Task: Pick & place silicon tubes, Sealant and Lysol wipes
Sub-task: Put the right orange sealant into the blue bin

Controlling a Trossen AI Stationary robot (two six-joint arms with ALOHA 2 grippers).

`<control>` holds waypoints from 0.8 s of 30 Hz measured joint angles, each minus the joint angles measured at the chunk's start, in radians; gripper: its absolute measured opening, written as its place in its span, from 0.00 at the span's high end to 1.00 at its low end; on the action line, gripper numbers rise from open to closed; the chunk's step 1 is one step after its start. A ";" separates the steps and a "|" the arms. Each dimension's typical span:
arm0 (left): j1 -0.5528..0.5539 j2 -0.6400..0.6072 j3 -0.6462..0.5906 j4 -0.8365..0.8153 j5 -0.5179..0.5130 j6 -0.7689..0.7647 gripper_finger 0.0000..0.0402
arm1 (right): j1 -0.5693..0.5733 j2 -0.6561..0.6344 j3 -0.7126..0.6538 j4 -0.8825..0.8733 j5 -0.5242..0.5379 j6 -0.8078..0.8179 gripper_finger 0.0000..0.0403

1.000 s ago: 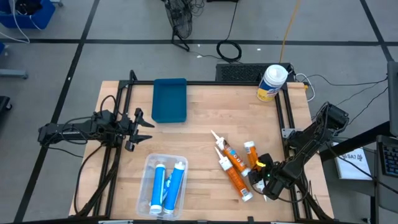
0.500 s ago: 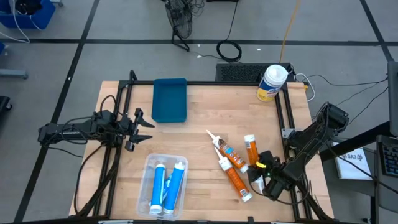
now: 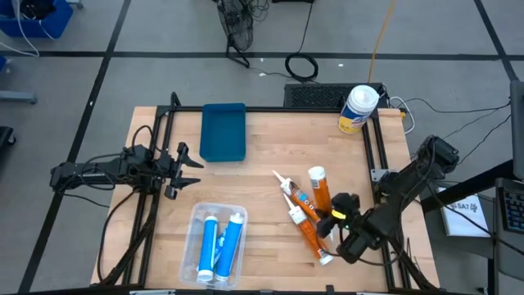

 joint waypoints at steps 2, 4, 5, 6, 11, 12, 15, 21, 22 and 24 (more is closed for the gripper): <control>0.000 0.000 0.000 0.000 0.000 0.000 0.47 | -0.030 0.000 0.013 0.028 0.045 -0.095 0.50; 0.000 0.000 0.000 0.000 0.000 0.000 0.47 | -0.062 0.000 0.019 0.068 0.090 -0.196 0.50; 0.000 0.000 0.000 0.000 0.000 0.000 0.47 | -0.079 0.000 0.020 0.093 0.107 -0.253 0.50; 0.000 0.000 0.000 0.000 0.000 0.000 0.47 | -0.097 0.000 0.020 0.123 0.125 -0.310 0.50; 0.000 0.000 0.000 0.000 0.000 0.000 0.47 | -0.195 0.000 0.020 0.342 0.179 -0.654 0.50; 0.000 0.000 0.000 0.000 0.000 0.000 0.47 | -0.214 0.000 0.020 0.403 0.184 -0.739 0.50; 0.000 0.000 0.000 0.000 0.000 0.000 0.47 | -0.272 0.000 0.020 0.606 0.176 -1.000 0.50; 0.000 0.000 0.000 0.000 0.000 0.000 0.47 | -0.374 0.000 0.016 0.979 0.043 -1.458 0.50; 0.000 0.000 0.000 0.000 0.000 0.000 0.47 | -0.390 0.000 0.013 1.029 0.008 -1.515 0.50; 0.000 0.000 0.000 0.000 0.000 0.000 0.47 | -0.423 0.000 0.006 1.107 -0.063 -1.608 0.50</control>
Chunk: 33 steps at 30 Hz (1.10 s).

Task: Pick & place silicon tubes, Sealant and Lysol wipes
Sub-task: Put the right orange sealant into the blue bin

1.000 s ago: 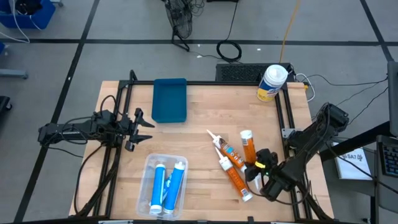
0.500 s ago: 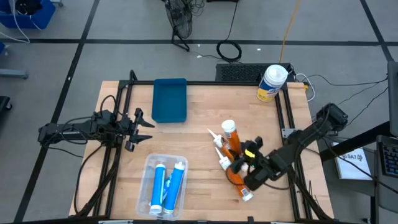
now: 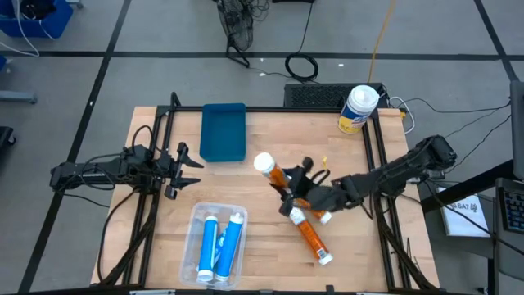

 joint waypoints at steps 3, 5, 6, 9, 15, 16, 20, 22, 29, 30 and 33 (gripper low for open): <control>0.000 0.000 0.000 0.000 0.000 0.000 0.47 | -0.052 0.000 -0.015 0.076 -0.095 -0.100 0.50; 0.000 0.000 0.000 0.000 0.000 0.000 0.47 | -0.093 0.000 -0.028 0.117 -0.154 -0.141 0.50; 0.000 0.000 0.000 0.000 0.000 0.000 0.47 | -0.115 0.000 -0.037 0.140 -0.186 -0.157 0.50; 0.000 0.000 0.000 0.000 0.000 0.000 0.47 | -0.178 0.000 -0.081 0.249 -0.280 -0.200 0.50; 0.000 0.000 0.000 0.000 0.000 0.000 0.47 | -0.290 0.000 -0.163 0.409 -0.494 -0.244 0.51; 0.000 0.000 0.000 0.000 0.000 0.000 0.47 | -0.306 0.000 -0.173 0.421 -0.526 -0.244 0.51; 0.000 0.000 0.000 0.000 0.000 0.000 0.47 | -0.350 0.007 -0.206 0.475 -0.632 -0.255 0.51; 0.000 0.000 0.000 0.000 0.000 0.000 0.47 | -0.362 0.007 -0.219 0.498 -0.671 -0.274 0.51; 0.000 0.000 0.000 0.001 0.000 -0.001 0.47 | -0.393 0.007 -0.231 0.560 -0.780 -0.337 0.51; 0.000 0.000 0.000 0.003 0.000 -0.004 0.47 | -0.397 0.007 -0.231 0.564 -0.794 -0.343 0.51; 0.000 0.000 -0.001 0.032 0.000 -0.005 0.47 | -0.413 0.007 -0.231 0.561 -0.817 -0.345 0.51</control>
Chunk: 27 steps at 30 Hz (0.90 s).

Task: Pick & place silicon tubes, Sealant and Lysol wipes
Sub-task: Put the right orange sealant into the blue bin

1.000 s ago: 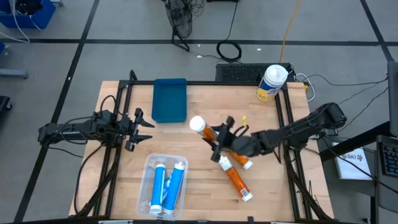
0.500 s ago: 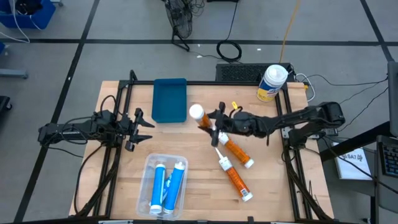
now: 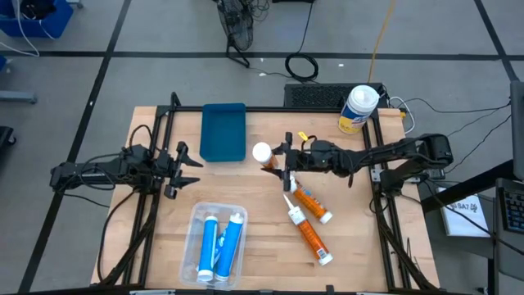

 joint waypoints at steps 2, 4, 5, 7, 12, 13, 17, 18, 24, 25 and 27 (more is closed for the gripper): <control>0.000 0.000 0.000 0.010 -0.005 0.003 0.47 | -0.010 0.000 0.000 -0.011 0.000 0.000 0.51; 0.000 0.001 0.000 0.038 -0.030 0.029 0.47 | -0.021 0.000 0.000 -0.028 0.000 -0.001 0.51; 0.000 0.004 0.000 0.051 -0.044 0.051 0.47 | -0.027 0.000 0.000 -0.033 0.000 -0.004 0.51; 0.000 0.010 0.000 0.056 -0.052 0.079 0.47 | -0.041 0.000 -0.001 -0.034 0.000 -0.013 0.51; 0.000 0.068 0.000 0.157 -0.085 0.185 0.47 | -0.091 0.025 -0.001 0.007 -0.078 -0.001 0.51; 0.000 0.088 0.000 0.201 -0.117 0.186 0.47 | -0.100 0.038 -0.001 0.015 -0.091 0.001 0.51; 0.000 0.214 0.001 0.385 -0.301 0.183 0.47 | -0.130 0.087 -0.001 0.066 -0.099 0.008 0.51; 0.000 0.252 0.001 0.433 -0.364 0.193 0.47 | -0.136 0.095 -0.001 0.076 -0.098 0.016 0.51; 0.019 0.498 0.057 0.568 -0.564 0.233 0.47 | -0.157 0.144 -0.001 0.116 -0.099 0.038 0.51; 0.024 0.539 0.077 0.566 -0.535 0.222 0.47 | -0.158 0.150 -0.001 0.120 -0.100 0.039 0.51; 0.035 0.630 0.129 0.564 -0.434 0.208 0.47 | -0.158 0.154 -0.001 0.123 -0.100 0.052 0.51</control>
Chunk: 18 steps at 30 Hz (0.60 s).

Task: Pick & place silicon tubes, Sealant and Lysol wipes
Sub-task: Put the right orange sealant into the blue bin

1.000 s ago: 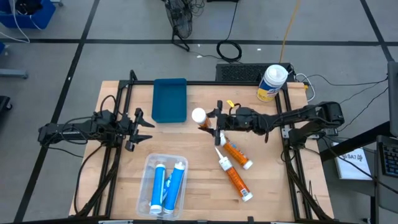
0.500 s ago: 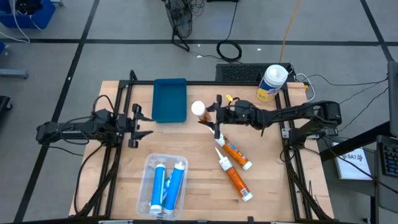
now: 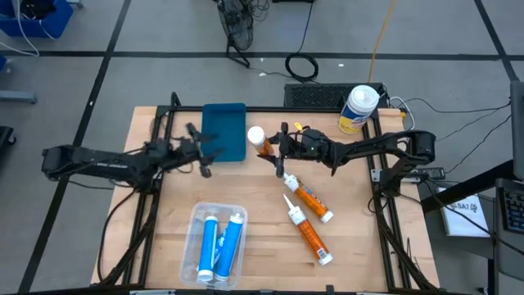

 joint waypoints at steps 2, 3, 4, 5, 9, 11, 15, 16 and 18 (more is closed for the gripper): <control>0.005 0.084 0.060 0.002 0.097 -0.002 0.47 | 0.000 0.005 0.000 0.014 0.000 0.005 0.51; 0.005 0.124 0.095 0.005 0.125 -0.003 0.47 | 0.000 0.005 0.000 0.013 0.000 0.006 0.51; 0.005 0.162 0.124 0.006 0.138 -0.002 0.47 | 0.000 0.006 0.000 0.012 0.000 0.008 0.51; 0.006 0.201 0.153 0.007 0.151 -0.003 0.47 | 0.000 0.006 0.000 0.010 0.000 0.008 0.51; 0.006 0.339 0.261 0.004 0.229 0.029 0.47 | 0.008 0.006 0.000 0.009 0.001 0.009 0.51; 0.005 0.390 0.303 0.003 0.265 0.036 0.47 | 0.008 0.006 0.000 0.005 0.000 0.009 0.51; 0.006 0.449 0.363 0.005 0.267 0.025 0.47 | 0.008 0.004 0.000 0.007 0.001 0.014 0.51; 0.006 0.457 0.369 0.005 0.259 0.025 0.47 | 0.008 0.004 0.000 0.007 0.003 0.017 0.51; 0.006 0.469 0.377 0.005 0.235 0.025 0.47 | 0.008 0.004 0.000 0.000 0.002 0.020 0.51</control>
